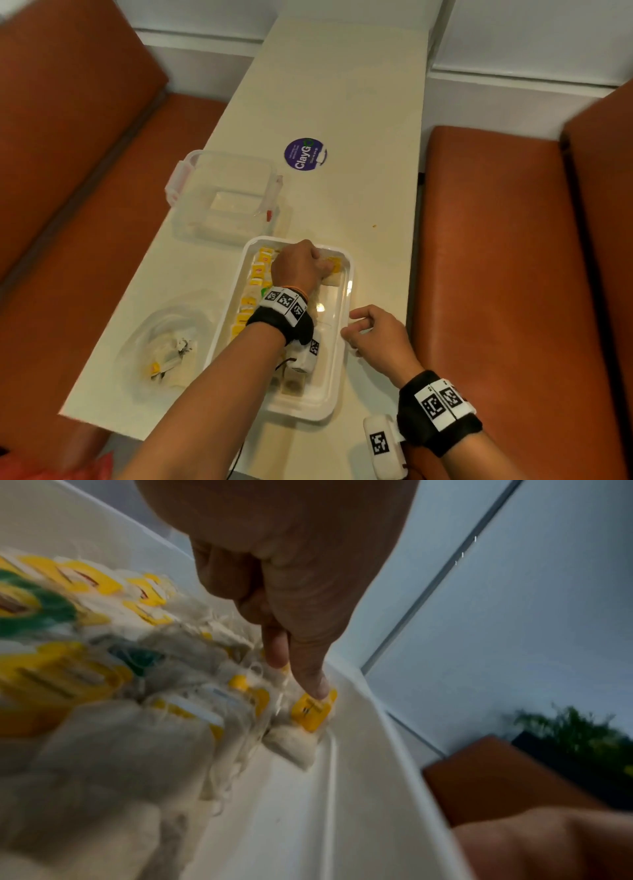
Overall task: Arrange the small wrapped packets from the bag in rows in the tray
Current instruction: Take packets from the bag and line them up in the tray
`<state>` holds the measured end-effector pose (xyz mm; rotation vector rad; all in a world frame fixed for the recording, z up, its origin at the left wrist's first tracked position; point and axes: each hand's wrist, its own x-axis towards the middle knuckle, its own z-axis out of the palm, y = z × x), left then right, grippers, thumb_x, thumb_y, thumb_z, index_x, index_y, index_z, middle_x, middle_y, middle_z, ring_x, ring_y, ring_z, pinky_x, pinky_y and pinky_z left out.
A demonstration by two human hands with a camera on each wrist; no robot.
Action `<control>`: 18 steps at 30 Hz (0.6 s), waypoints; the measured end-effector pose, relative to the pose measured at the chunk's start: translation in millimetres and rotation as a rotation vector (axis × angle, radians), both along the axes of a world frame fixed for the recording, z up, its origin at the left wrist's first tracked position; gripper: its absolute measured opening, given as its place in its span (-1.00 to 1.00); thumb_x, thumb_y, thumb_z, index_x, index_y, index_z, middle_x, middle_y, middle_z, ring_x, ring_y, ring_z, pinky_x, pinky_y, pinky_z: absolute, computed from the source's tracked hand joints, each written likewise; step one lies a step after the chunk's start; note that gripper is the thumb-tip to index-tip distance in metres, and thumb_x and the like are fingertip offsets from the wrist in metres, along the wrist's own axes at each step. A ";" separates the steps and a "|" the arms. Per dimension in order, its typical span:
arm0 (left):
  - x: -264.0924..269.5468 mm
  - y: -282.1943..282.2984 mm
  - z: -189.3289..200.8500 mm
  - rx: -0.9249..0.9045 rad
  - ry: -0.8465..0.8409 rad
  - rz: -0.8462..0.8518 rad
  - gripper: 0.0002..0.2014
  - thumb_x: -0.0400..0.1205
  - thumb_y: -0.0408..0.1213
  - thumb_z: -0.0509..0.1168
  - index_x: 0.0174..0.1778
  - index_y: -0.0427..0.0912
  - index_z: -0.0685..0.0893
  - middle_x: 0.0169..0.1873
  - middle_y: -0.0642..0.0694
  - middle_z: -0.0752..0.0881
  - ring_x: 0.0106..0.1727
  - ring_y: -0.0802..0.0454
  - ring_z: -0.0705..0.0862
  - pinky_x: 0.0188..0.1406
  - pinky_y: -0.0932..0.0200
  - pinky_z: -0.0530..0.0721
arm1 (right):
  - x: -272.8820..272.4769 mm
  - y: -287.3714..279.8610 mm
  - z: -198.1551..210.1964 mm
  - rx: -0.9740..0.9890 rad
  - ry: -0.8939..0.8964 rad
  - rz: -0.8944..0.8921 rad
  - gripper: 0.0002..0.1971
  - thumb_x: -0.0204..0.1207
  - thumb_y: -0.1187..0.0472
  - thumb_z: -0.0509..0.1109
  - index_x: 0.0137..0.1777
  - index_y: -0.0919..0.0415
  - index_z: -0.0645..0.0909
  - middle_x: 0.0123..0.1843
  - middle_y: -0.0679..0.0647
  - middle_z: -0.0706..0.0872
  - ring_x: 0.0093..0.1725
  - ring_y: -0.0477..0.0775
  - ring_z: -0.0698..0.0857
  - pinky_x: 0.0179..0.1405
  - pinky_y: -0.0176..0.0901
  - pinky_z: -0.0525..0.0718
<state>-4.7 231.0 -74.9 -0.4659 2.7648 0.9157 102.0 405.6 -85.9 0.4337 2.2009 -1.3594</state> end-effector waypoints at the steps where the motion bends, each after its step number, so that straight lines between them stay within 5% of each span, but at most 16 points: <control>1: 6.4 -3.8 5.4 0.032 0.010 0.033 -0.70 0.47 0.14 0.61 -0.19 0.06 0.71 -0.16 0.07 0.80 -0.10 -0.04 0.75 -0.14 0.12 0.60 | 0.1 0.0 0.9 0.023 0.012 0.002 -0.68 0.46 0.05 0.66 0.15 -0.13 0.67 -0.06 -0.11 0.85 -0.05 0.00 0.83 0.10 0.17 0.84; 4: 36.4 -27.4 20.5 0.138 0.076 0.135 -0.78 0.45 0.08 0.62 -0.30 0.14 0.72 -0.23 0.16 0.82 -0.09 0.08 0.79 -0.03 0.16 0.72 | 1.1 -1.9 9.9 0.114 0.089 -0.008 -0.62 0.43 0.04 0.69 0.19 -0.10 0.66 0.04 -0.17 0.77 -0.02 0.01 0.81 0.15 0.18 0.80; 7: 86.8 -77.7 35.4 0.169 0.135 0.221 -0.85 0.47 -0.03 0.63 -0.32 0.16 0.78 -0.31 0.23 0.82 -0.15 0.24 0.79 -0.10 0.44 0.63 | 2.5 -11.4 26.9 0.170 0.196 0.007 -0.63 0.44 0.07 0.68 0.19 -0.11 0.66 0.08 -0.20 0.74 0.00 0.03 0.80 0.15 0.15 0.78; 10: 143.6 -146.4 37.6 0.082 0.095 0.323 -0.89 0.50 -0.17 0.63 -0.22 0.11 0.83 -0.25 0.18 0.84 -0.09 0.15 0.83 0.06 0.24 0.71 | 4.9 -29.4 45.1 0.157 0.284 0.084 -0.69 0.49 0.12 0.66 0.16 -0.10 0.68 0.05 -0.19 0.76 -0.10 -0.08 0.77 -0.01 -0.12 0.71; 14: 196.9 -216.0 20.0 -0.064 -0.173 0.336 -0.57 0.48 -0.26 0.62 0.28 0.00 0.79 0.19 -0.03 0.78 0.26 -0.07 0.75 0.28 0.06 0.65 | 11.3 -69.3 63.3 0.088 0.282 0.228 -0.77 0.50 0.12 0.65 0.06 -0.15 0.71 -0.01 -0.24 0.79 -0.21 -0.25 0.73 -0.22 -0.35 0.61; 18: 213.4 -238.8 -7.6 -0.189 -0.237 0.045 -0.17 0.46 -0.26 0.65 0.66 -0.01 0.49 0.62 -0.06 0.44 0.63 -0.09 0.42 0.51 0.02 0.55 | 22.9 -117.7 71.2 0.065 0.257 0.415 -0.79 0.50 0.10 0.64 0.06 -0.15 0.72 0.01 -0.27 0.76 -0.19 -0.26 0.74 -0.21 -0.44 0.61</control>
